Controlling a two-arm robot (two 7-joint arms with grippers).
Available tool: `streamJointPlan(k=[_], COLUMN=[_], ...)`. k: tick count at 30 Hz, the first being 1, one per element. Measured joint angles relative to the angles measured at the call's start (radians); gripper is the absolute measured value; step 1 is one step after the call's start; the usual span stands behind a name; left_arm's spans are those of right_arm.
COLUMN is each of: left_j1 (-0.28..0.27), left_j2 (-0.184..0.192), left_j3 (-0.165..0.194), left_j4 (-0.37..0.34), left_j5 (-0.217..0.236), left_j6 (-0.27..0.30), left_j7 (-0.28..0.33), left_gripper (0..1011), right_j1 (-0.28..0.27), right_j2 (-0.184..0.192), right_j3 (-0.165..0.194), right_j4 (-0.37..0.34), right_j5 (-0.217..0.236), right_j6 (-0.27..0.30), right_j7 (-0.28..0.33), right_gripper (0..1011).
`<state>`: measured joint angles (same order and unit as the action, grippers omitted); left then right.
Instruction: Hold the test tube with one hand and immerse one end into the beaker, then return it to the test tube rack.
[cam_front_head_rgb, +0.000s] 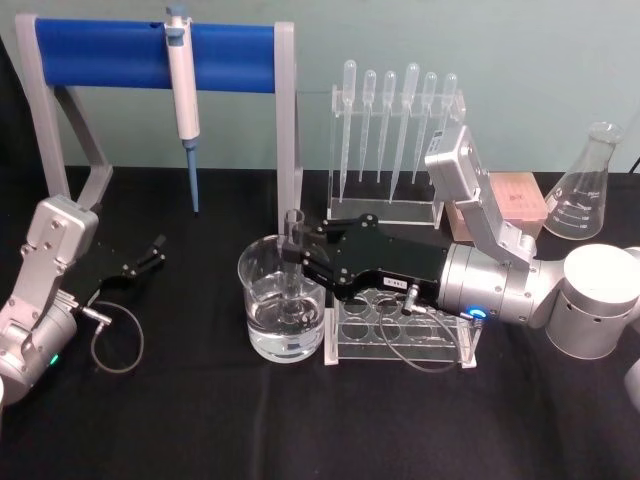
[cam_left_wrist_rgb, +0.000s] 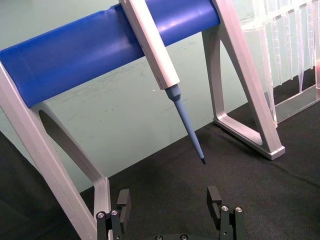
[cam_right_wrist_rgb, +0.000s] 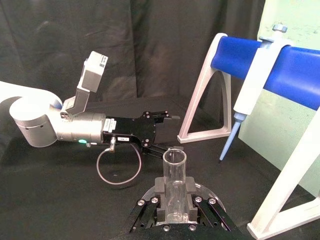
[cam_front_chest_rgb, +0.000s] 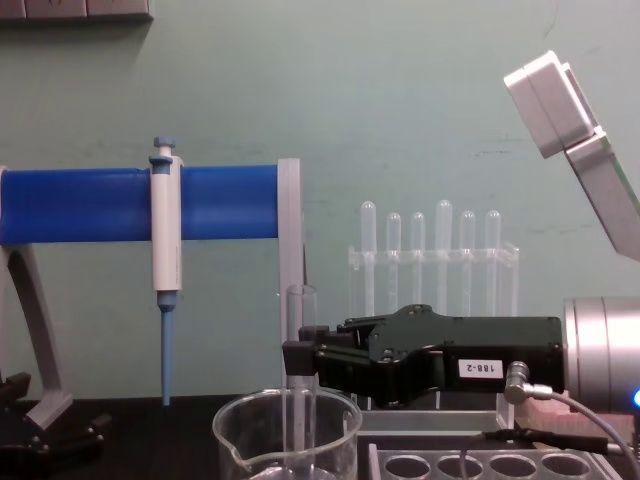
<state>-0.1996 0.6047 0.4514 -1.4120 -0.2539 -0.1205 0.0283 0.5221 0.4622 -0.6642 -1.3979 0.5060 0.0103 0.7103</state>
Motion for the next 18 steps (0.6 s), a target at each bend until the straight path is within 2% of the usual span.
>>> streamJointPlan(k=[18], left_j1=[0.000], left_j2=[0.000], left_j3=[0.000], left_j4=[0.000], left_j5=[0.000], left_j6=[0.000], left_j7=[0.000], left_gripper=[1000], right_j1=[0.000], right_j2=[0.000], right_j3=[0.000], right_j4=[0.000], right_j5=[0.000], right_j6=[0.000], right_j7=[0.000], right_gripper=[233])
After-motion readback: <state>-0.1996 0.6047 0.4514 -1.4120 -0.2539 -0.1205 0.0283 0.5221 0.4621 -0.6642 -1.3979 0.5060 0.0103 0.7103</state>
